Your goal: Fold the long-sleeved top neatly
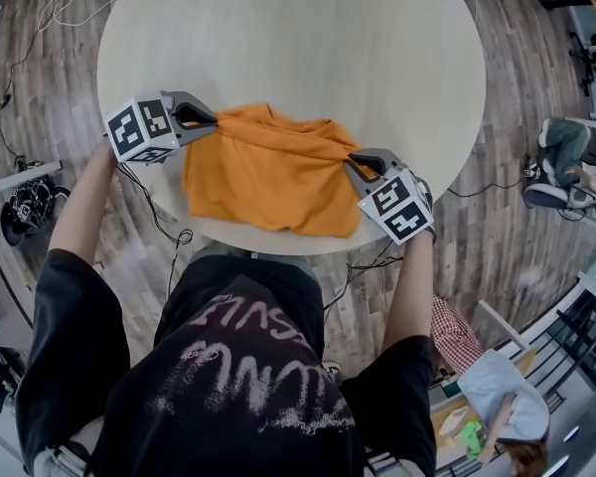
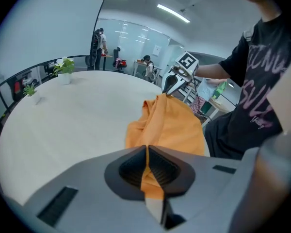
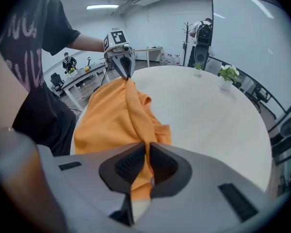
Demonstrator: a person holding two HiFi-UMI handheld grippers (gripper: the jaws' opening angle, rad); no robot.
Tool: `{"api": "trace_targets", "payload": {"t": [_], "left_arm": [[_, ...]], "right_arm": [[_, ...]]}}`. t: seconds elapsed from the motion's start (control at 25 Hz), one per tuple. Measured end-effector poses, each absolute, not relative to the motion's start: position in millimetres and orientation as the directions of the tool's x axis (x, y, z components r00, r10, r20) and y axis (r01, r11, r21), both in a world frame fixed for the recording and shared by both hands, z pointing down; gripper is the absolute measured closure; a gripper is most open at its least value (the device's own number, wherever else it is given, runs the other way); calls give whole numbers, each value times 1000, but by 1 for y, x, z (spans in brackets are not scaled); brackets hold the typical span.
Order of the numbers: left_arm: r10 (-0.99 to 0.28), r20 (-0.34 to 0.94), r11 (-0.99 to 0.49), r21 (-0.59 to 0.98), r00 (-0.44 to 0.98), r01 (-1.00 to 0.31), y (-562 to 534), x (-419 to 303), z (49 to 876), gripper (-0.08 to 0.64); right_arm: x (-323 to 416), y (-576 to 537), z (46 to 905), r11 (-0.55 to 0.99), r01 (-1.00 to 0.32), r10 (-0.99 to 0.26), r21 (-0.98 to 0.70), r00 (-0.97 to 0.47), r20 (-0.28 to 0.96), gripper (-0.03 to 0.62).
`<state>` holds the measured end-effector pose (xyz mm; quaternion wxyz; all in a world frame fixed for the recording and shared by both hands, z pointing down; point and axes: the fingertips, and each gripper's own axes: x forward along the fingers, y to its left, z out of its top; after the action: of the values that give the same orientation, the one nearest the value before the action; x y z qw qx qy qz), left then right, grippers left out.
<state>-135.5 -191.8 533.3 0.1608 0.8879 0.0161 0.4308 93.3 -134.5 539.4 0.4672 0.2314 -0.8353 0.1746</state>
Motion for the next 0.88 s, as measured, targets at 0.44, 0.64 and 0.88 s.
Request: {"api": "trace_targets", "payload": {"t": [0.44,0.64,0.88], "left_arm": [[-2,820,-937,198,572,-288,-210,-145,569,509],[-74,808,-916,178,585,-360,-211,-160,551,456],[-104,780,-936,134,617,-327,-202,-163,516,454]], "right_arm": [[109,-168,554,701,-712,-431,17,-405,806,471],[145,-157,528,638,-770,-486,-2,-404,775,457],[163,-101,532,494,-858,-488,-141,-408,772,468]]}}
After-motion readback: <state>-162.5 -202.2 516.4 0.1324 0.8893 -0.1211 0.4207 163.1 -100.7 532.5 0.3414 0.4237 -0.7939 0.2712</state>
